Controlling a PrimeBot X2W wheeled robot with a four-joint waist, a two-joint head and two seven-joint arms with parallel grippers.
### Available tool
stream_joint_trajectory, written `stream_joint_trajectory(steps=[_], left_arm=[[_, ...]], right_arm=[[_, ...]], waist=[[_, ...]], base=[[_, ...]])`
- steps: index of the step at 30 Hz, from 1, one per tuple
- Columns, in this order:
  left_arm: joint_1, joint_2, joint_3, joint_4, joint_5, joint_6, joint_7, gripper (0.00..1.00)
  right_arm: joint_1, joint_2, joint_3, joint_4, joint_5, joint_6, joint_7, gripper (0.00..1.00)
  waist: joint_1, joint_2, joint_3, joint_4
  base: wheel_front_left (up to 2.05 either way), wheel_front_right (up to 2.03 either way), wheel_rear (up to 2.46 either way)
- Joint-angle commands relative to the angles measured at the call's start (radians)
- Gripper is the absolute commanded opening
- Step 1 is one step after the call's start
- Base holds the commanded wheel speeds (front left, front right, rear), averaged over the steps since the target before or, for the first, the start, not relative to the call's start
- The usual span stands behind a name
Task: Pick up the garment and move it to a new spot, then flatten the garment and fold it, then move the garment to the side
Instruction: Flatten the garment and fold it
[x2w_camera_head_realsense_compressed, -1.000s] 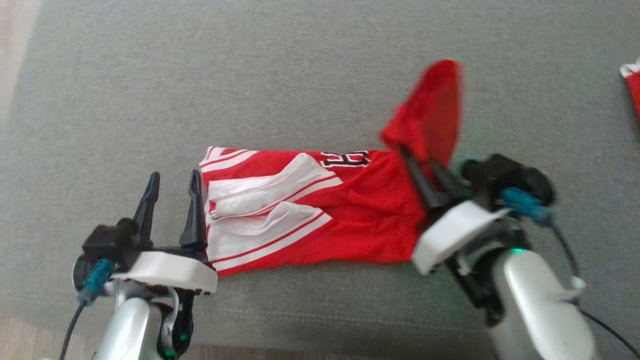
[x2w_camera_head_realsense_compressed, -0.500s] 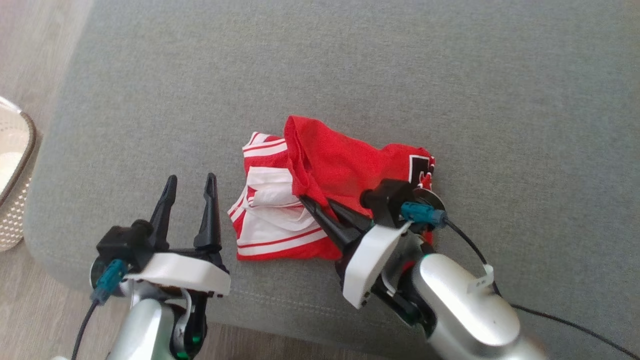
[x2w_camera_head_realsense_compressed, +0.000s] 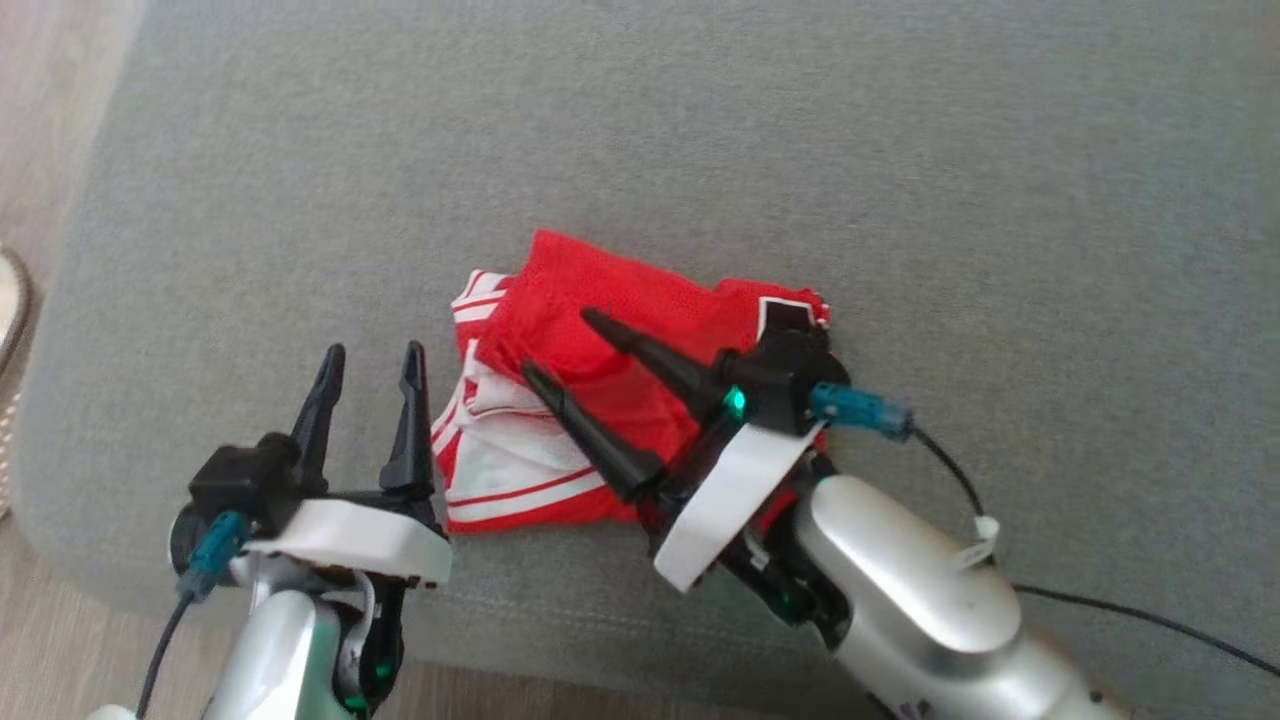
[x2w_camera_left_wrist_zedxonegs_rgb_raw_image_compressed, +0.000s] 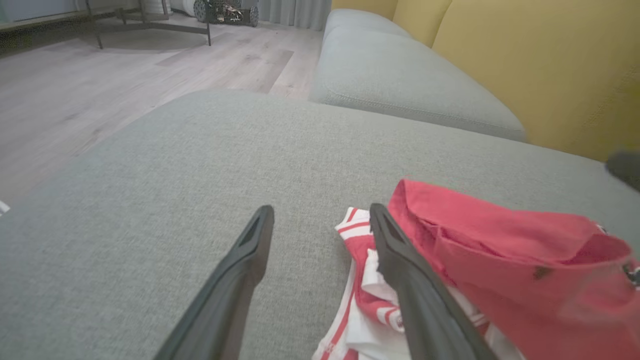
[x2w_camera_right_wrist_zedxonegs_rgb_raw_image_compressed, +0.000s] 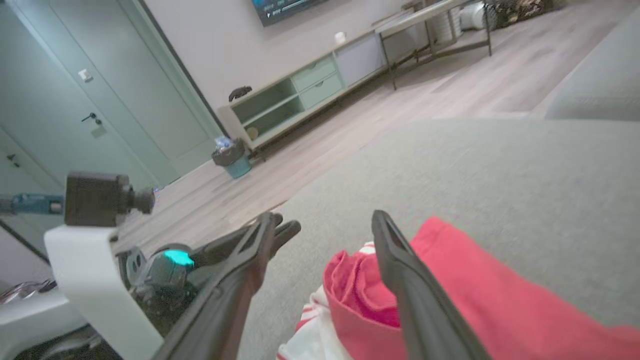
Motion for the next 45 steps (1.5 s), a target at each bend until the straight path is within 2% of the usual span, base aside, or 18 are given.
stream_joint_trajectory(steps=[1, 3, 6, 12, 13, 16, 23, 32, 45], left_arm=[[-0.030, 0.021, 0.044, -0.028, 0.016, -0.003, -0.012, 1.00], [-0.030, 0.024, 0.047, -0.029, 0.019, -0.004, -0.012, 1.00], [-0.031, 0.030, 0.053, -0.036, 0.027, -0.002, -0.012, 1.00], [-0.029, 0.052, 0.068, -0.055, 0.040, 0.004, -0.012, 1.00], [-0.027, 0.061, 0.071, -0.061, 0.044, 0.008, -0.012, 1.00], [-0.025, 0.074, 0.074, -0.072, 0.049, 0.013, -0.009, 1.00], [0.001, 0.103, 0.077, -0.110, 0.058, 0.024, 0.011, 1.00], [0.065, 0.123, 0.069, -0.159, 0.058, 0.030, 0.040, 1.00], [0.087, 0.129, 0.058, -0.178, 0.048, 0.038, 0.056, 1.00]], right_arm=[[-0.033, 0.026, -0.010, -0.059, 0.006, 0.007, -0.040, 1.00], [-0.031, 0.026, -0.028, -0.066, 0.001, 0.007, -0.053, 1.00], [-0.013, 0.026, -0.115, -0.087, -0.037, 0.007, -0.082, 1.00], [0.078, 0.023, -0.348, -0.153, -0.140, 0.007, -0.080, 1.00], [0.121, 0.018, -0.433, -0.181, -0.182, 0.007, -0.069, 1.00], [0.190, 0.012, -0.553, -0.222, -0.249, 0.007, -0.047, 1.00], [0.335, 0.009, -0.741, -0.282, -0.366, 0.007, -0.009, 1.00], [0.441, 0.016, -0.793, -0.311, -0.396, 0.007, 0.021, 1.00], [0.458, 0.021, -0.801, -0.315, -0.394, 0.007, 0.039, 1.00]], waist=[[0.0000, 0.0000, -0.019, -0.034], [0.0000, 0.0000, -0.024, -0.044], [0.0000, 0.0000, -0.036, -0.071], [0.0000, 0.0000, -0.054, -0.119], [0.0000, 0.0000, -0.060, -0.132], [0.0000, 0.0000, -0.070, -0.146], [0.0000, 0.0000, -0.106, -0.164], [0.0000, 0.0000, -0.153, -0.176], [0.0000, 0.0000, -0.173, -0.169]], base=[[0.00, 0.00, 0.00], [0.00, 0.00, 0.00], [0.00, 0.00, 0.00], [0.00, 0.00, 0.00], [0.00, 0.00, 0.00], [0.00, 0.00, 0.00], [0.00, 0.00, 0.00], [0.00, 0.00, 0.00], [0.00, 0.00, 0.00]])
